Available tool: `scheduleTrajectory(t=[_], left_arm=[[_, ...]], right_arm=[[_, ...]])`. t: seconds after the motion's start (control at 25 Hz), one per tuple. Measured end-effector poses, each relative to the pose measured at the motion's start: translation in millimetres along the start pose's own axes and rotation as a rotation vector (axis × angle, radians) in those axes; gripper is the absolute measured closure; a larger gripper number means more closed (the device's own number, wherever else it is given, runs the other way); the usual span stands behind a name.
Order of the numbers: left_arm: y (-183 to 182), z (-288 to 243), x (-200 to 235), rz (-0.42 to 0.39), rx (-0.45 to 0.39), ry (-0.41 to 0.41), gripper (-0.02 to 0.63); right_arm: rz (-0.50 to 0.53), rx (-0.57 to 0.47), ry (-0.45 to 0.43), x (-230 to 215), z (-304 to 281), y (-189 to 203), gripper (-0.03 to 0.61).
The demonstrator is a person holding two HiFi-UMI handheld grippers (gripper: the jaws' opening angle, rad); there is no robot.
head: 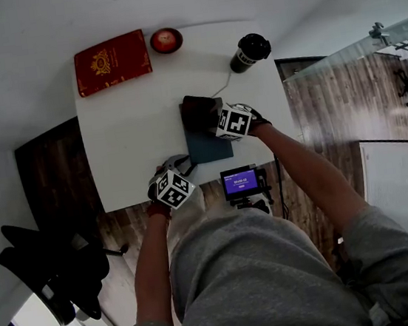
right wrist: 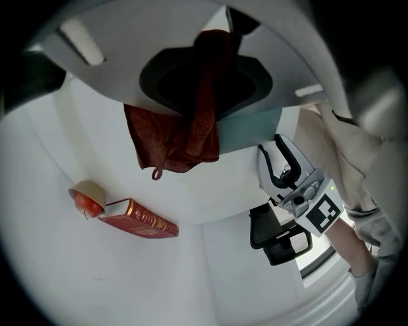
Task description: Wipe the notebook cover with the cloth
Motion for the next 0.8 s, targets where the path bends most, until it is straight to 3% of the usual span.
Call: scheduleTrajectory(t=[0.8], left_arm=[[-1,0,-1,-0.008,0.0,-0.008,0.469]], right_arm=[[0.052,-0.01,-0.051,47,6,13,0.486]])
Point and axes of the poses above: the fingertips, and each gripper's own axes: z backward along the fingers, x to its left, y out of its underside, the point moved 8 cm from there along z, backward along the fingers, and after that the axes turned 5 degrees about y, right-handed, at the moved point
